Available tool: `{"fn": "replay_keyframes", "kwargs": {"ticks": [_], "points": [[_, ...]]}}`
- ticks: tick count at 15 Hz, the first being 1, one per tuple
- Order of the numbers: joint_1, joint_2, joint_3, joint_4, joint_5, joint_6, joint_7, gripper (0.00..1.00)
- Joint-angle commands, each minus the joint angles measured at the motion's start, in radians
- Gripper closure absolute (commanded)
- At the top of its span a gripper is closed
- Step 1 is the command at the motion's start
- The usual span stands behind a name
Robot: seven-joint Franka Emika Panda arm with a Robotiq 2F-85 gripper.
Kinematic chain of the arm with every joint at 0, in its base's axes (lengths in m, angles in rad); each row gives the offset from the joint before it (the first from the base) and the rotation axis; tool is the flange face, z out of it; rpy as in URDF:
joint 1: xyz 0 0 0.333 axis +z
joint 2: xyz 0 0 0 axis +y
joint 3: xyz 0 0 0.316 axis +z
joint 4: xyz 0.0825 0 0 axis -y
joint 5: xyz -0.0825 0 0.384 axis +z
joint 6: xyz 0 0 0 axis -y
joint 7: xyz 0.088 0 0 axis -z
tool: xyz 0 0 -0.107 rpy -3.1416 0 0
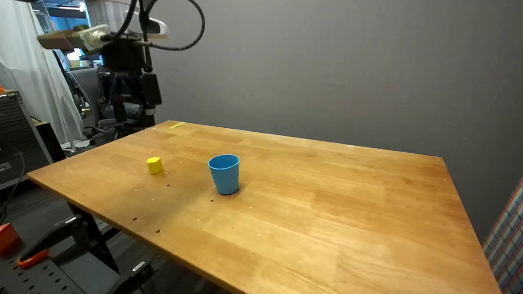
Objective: Put the yellow block in the cup
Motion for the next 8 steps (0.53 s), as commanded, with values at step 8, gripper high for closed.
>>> {"fn": "replay_keyframes", "kwargs": {"ticks": [8], "points": [[0.108, 0.506, 0.112, 0.228, -0.19, 0.318, 0.231, 0.0]]}}
